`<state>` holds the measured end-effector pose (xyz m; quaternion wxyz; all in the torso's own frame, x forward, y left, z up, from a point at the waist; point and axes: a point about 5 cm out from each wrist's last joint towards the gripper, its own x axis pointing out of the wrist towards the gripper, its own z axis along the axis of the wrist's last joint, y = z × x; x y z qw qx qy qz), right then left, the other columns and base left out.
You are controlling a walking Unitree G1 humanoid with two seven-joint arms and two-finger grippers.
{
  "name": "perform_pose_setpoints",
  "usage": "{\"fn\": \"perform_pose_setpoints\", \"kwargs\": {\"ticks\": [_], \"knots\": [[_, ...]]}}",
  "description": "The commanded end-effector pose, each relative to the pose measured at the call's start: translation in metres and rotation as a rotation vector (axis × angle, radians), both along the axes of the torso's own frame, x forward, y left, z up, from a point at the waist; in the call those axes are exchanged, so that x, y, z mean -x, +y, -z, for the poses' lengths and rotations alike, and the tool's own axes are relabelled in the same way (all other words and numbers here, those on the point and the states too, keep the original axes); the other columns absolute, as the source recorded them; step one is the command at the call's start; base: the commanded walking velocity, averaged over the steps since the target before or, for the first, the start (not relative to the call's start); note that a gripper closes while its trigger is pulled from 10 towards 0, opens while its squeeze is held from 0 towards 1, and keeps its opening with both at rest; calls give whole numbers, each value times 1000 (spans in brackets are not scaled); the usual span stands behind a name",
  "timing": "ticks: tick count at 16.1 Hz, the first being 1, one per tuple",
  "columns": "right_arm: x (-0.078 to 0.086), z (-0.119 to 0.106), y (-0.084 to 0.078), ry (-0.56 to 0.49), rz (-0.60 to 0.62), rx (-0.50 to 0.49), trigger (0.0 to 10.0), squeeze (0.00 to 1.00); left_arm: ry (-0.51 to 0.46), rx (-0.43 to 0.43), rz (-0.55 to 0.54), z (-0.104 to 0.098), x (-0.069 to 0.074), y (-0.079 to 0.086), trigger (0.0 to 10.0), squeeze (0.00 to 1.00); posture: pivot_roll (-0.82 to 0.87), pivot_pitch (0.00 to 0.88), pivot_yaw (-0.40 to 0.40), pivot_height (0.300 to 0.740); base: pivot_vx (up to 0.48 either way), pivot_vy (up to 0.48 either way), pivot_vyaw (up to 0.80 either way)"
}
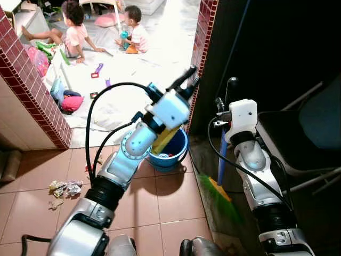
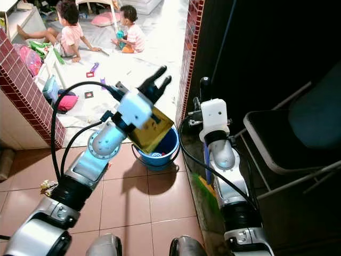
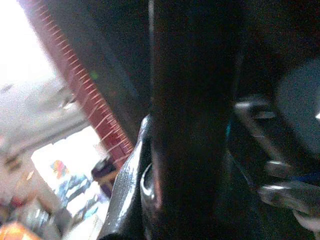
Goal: Sweep floor
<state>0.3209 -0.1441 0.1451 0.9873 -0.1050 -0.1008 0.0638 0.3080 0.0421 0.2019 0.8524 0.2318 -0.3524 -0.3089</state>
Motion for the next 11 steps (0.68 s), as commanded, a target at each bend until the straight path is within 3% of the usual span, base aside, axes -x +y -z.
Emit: {"fn": "perform_pose_setpoints", "kwargs": {"ticks": [1, 3, 6, 8, 11], "knots": [[-2, -14, 2, -62, -7, 5, 10000, 0, -147, -95, 107, -13, 13, -12, 10000, 0, -49, 25, -29, 740, 0, 0, 0], [-2, -14, 1, -59, -6, 5, 10000, 0, -143, -164, 168, -9, 16, -16, 10000, 0, -48, 25, -32, 740, 0, 0, 0], [-3, -14, 2, -60, -9, 4, 10000, 0, -113, -104, 145, -13, 14, -16, 10000, 0, -50, 22, -31, 740, 0, 0, 0], [-3, -14, 2, -61, -8, 6, 10000, 0, -115, 80, -9, -34, 1, 2, 10000, 0, -50, 22, -31, 740, 0, 0, 0], [-4, -13, 1, -60, -7, 10, 10000, 0, -196, 427, -293, -94, -20, 56, 10000, 0, -45, 18, -38, 740, 0, 0, 0]]}}
